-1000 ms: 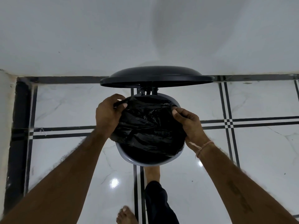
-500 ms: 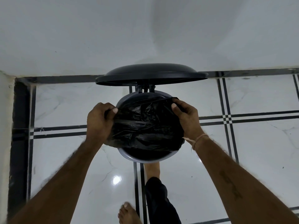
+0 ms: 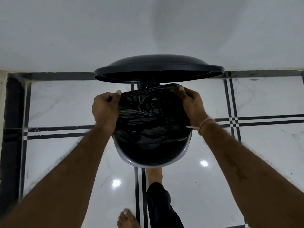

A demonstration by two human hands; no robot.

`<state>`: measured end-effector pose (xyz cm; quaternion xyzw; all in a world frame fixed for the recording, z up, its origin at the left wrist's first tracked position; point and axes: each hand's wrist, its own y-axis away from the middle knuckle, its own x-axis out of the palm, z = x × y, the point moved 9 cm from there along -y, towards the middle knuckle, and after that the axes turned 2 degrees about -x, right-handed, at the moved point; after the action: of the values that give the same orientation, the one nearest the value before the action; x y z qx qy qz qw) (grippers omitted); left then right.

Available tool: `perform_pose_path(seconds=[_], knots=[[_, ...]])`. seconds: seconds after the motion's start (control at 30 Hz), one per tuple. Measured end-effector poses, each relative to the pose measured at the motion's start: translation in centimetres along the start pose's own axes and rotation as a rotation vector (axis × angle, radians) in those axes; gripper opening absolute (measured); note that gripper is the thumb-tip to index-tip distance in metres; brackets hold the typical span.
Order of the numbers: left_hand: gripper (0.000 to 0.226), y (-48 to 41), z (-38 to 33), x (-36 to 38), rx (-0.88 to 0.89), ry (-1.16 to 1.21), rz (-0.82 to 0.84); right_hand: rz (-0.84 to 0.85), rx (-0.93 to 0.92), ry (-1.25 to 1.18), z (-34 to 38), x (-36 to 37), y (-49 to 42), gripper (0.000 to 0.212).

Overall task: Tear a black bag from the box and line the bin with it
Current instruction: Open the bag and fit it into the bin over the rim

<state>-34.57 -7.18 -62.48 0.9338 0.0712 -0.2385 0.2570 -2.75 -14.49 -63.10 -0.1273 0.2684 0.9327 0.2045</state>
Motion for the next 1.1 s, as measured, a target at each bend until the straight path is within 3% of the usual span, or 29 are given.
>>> perform_pose_path(seconds=[0.17, 0.3, 0.53, 0.7, 0.93, 1.1], knots=[[0.033, -2.2, 2.1, 0.6, -0.168, 0.038, 0.094, 0.162, 0.165, 0.211, -0.5, 0.3, -2.6, 0.056], [0.046, -2.4, 3.4, 0.7, -0.395, -0.047, 0.138, 0.222, 0.242, 0.277, 0.3, -0.6, -1.9, 0.068], [0.046, 0.3, 6.7, 0.6, -0.651, 0.037, 0.267, 0.253, 0.428, -0.027, -2.5, -1.6, 0.4, 0.064], [0.036, 2.2, 8.1, -0.5, -0.566, 0.198, 0.233, 0.181, 0.532, -0.231, -4.8, -1.9, 2.1, 0.062], [0.014, 4.3, 10.7, -0.5, -0.541, 0.521, 0.299, 0.067, 0.49, -0.361, -5.8, -2.7, 4.6, 0.042], [0.056, 6.6, 12.3, -0.2, -0.58, 0.667, 0.346, -0.053, 0.488, -0.49, -7.9, -3.8, 6.8, 0.028]])
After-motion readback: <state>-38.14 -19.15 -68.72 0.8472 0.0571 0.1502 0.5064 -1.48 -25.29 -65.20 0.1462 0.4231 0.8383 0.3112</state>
